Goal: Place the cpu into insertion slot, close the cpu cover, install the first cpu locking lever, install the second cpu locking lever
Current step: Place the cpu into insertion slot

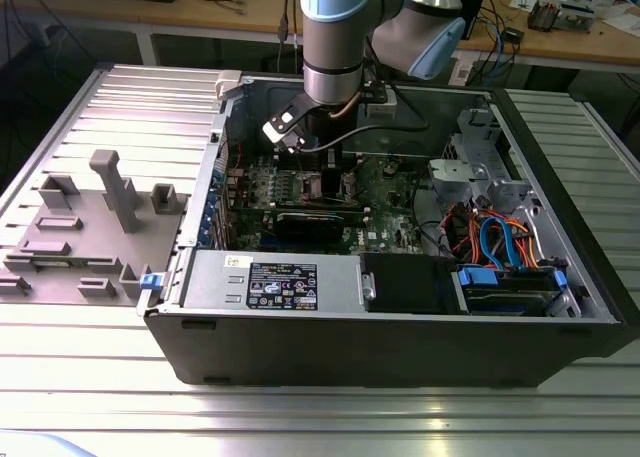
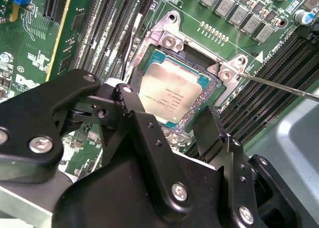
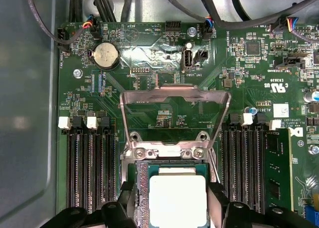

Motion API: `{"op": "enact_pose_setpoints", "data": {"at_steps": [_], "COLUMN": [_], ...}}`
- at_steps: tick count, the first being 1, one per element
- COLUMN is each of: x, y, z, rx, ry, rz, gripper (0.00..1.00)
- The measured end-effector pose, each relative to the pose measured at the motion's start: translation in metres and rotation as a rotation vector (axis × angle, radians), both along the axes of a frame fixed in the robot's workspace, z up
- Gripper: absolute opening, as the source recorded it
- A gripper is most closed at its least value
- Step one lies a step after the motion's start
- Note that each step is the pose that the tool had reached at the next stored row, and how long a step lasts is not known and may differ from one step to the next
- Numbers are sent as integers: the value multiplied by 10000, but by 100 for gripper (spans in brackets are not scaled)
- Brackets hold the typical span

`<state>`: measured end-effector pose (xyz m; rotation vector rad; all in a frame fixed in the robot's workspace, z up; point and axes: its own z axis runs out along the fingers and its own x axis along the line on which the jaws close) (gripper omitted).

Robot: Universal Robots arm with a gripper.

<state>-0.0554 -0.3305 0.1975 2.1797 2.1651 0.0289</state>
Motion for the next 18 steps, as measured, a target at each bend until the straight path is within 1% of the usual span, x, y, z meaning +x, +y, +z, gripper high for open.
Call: {"op": "enact_pose_setpoints", "data": {"at_steps": [3,6,7,10,13,18], "x": [0,0,0,0,0,0], "y": [9,34,45,58,61,62], "z": [-2,-6,-10,-16,-23,-23], "rx": [0,-1,1,2,0,2], "ry": [0,0,0,-1,0,-1], "rz": [0,-5,-50,-215,-518,-531], "gripper": [67,67,67,67,67,67]}}
